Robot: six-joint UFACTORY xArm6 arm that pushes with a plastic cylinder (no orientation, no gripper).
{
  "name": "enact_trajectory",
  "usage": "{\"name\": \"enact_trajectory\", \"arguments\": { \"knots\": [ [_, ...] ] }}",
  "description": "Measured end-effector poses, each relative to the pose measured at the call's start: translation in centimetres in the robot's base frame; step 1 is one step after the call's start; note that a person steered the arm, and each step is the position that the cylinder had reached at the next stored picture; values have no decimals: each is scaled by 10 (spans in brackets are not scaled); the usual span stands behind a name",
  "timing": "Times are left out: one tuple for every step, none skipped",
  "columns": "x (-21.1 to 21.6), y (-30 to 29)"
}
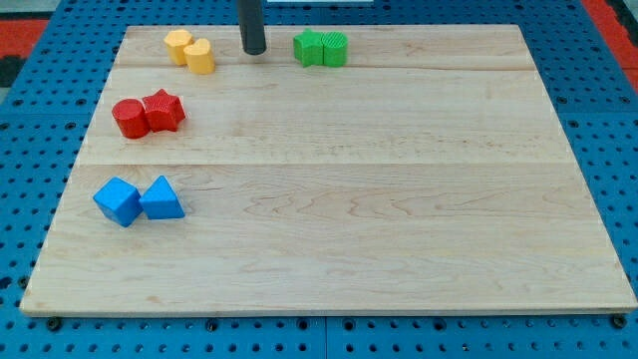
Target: Push the green circle to the right of the board
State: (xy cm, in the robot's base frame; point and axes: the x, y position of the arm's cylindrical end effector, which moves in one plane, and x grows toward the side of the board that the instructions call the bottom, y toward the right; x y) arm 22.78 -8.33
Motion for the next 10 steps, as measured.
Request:
{"name": "enact_trajectory", "arguments": {
  "knots": [
    [-19, 42],
    [-17, 125],
    [-16, 156],
    [3, 130],
    [30, 130],
    [38, 144],
    [47, 165],
    [54, 149],
    [63, 141],
    [75, 108]
  ]
}}
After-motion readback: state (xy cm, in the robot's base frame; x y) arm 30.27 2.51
